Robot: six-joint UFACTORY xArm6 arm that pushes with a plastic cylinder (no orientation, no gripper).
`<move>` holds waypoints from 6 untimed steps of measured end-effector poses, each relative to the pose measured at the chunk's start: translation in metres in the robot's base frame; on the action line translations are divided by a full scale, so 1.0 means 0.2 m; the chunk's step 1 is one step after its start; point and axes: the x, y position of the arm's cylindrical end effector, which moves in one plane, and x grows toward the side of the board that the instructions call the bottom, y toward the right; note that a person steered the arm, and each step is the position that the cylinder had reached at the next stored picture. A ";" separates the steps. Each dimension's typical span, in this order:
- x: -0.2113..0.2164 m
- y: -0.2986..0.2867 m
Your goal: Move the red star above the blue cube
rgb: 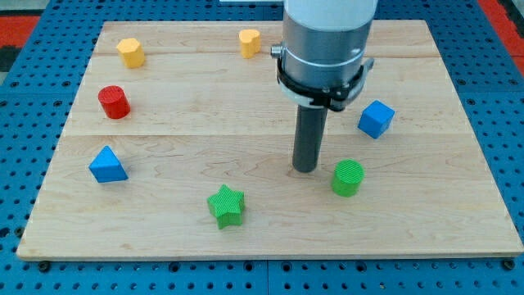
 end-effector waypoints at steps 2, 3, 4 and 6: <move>-0.64 -0.13; -0.75 -0.03; -0.91 0.17; -0.87 0.27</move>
